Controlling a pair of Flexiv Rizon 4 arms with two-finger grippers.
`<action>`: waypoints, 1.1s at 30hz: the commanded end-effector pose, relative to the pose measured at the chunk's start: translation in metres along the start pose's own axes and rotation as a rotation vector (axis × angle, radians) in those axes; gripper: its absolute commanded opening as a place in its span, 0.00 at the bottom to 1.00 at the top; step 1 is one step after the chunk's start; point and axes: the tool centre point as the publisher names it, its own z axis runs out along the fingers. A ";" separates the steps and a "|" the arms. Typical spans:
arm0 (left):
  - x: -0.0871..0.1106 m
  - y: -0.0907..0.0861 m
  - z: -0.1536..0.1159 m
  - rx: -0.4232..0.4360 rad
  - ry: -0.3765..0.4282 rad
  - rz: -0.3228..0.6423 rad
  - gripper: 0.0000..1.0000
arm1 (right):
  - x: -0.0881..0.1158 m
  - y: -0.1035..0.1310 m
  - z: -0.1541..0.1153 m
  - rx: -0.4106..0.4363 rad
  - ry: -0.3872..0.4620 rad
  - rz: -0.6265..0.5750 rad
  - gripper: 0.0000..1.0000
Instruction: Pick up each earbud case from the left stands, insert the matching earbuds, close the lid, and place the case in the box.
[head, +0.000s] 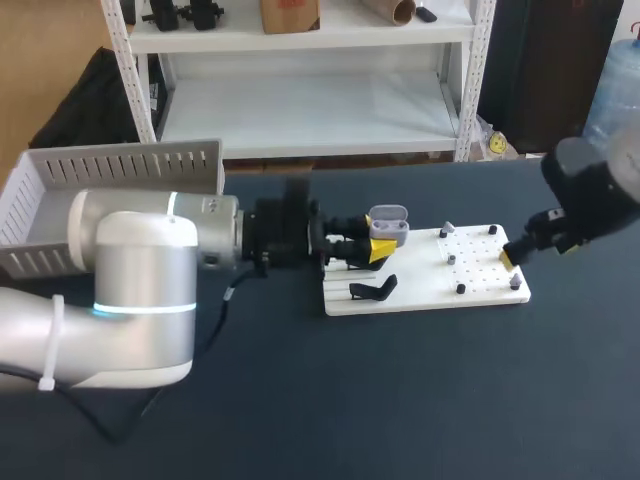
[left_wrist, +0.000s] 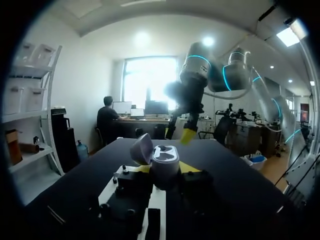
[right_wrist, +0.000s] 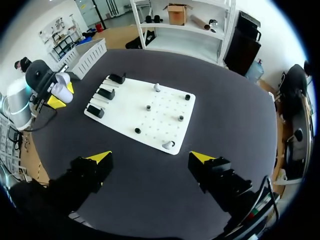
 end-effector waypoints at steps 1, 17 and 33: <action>-0.001 -0.003 -0.008 -0.043 0.002 0.006 0.00 | 0.010 0.003 0.001 0.385 0.006 0.002 1.00; -0.001 -0.001 -0.010 -0.040 -0.004 -0.004 0.00 | 0.013 0.000 0.004 0.482 0.010 0.027 1.00; -0.001 -0.001 -0.010 -0.040 -0.004 -0.004 0.00 | 0.017 0.005 0.059 0.765 0.095 0.045 1.00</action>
